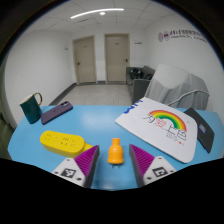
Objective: Unplug charger
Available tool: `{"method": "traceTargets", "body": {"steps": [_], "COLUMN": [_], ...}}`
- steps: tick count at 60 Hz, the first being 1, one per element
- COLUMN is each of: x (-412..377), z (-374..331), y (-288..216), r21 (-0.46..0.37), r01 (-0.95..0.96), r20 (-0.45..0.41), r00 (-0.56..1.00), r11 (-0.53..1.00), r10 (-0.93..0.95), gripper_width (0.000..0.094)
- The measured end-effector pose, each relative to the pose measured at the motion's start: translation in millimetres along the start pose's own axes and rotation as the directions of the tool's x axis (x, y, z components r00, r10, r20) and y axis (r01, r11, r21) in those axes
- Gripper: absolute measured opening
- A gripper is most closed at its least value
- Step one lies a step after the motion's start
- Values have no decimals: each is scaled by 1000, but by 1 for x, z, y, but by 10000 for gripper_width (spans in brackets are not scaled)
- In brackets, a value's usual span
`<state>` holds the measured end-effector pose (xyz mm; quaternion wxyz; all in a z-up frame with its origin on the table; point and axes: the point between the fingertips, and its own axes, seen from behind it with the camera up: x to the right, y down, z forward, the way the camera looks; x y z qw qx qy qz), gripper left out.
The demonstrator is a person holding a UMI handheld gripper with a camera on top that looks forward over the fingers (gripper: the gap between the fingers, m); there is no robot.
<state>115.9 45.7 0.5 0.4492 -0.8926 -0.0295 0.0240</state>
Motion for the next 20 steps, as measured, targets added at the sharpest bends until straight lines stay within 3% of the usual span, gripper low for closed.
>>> {"method": "traceTargets", "body": {"steps": [2, 20], "x": [0, -10], "z": [-6, -104], "y": [-2, -3], "r21": [9, 60], "r01": [-8, -73], "r20": [-8, -136], "r00": [1000, 987], "r11": [1000, 996], "r10": [8, 81], "gripper_width": [790, 813]}}
